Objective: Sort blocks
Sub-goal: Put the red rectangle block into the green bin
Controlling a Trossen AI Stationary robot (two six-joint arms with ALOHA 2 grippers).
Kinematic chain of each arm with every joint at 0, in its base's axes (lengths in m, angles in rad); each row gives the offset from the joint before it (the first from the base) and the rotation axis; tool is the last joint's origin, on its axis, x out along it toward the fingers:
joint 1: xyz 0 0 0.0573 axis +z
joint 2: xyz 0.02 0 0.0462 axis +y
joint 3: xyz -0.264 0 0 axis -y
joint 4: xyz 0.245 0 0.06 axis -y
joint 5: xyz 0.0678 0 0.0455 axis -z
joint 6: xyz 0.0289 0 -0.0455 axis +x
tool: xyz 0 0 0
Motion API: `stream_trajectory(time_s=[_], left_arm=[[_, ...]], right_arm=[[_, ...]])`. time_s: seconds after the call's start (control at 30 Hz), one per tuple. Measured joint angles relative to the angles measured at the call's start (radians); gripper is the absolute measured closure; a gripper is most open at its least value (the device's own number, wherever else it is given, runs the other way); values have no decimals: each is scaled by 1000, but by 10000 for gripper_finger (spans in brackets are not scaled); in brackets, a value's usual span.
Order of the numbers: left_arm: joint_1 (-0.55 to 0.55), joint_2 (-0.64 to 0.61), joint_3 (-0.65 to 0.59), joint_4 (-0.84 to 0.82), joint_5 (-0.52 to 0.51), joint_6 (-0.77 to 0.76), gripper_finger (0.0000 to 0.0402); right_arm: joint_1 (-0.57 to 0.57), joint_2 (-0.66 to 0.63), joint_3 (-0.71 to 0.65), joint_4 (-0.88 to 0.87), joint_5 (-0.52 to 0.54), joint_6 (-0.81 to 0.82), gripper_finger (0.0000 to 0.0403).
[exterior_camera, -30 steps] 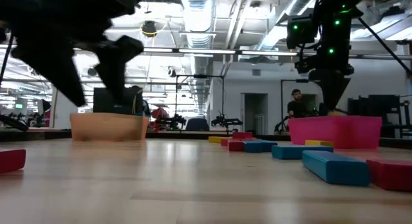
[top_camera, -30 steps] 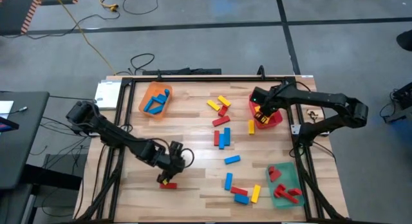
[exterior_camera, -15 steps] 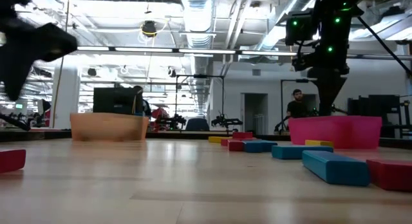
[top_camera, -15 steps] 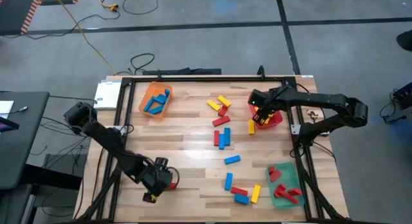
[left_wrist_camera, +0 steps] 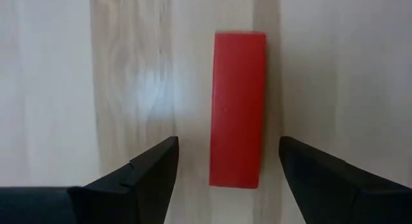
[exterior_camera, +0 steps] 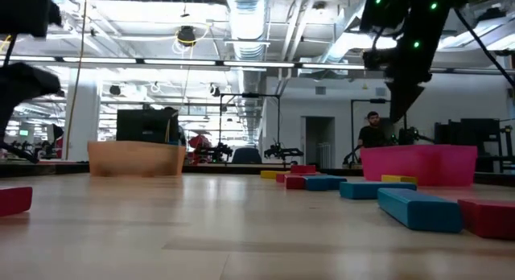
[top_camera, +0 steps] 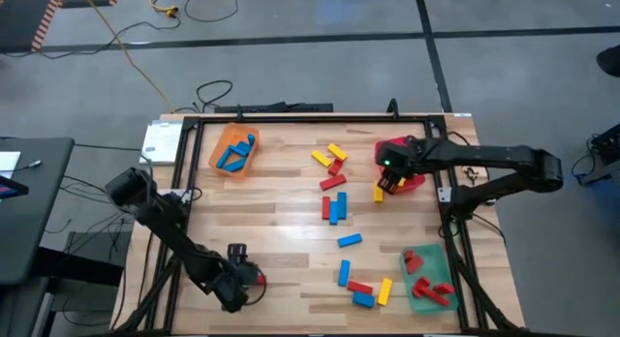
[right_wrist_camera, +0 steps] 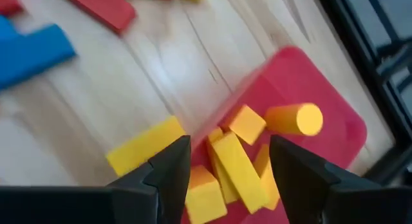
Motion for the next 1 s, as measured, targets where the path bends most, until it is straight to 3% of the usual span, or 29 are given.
stream_trajectory(time_s=[0.23,0.57,0.83,1.0], left_arm=[[-1,41,4,4,1,-18,155],[20,42,2,33,-15,90,302],[88,44,-1,71,-64,229,302],[154,49,-3,148,-160,370,302]], right_arm=[[96,-96,0,60,5,-3,182],[317,-173,0,174,4,4,182],[545,-174,0,292,4,-3,182],[673,-163,0,354,46,-7,182]])
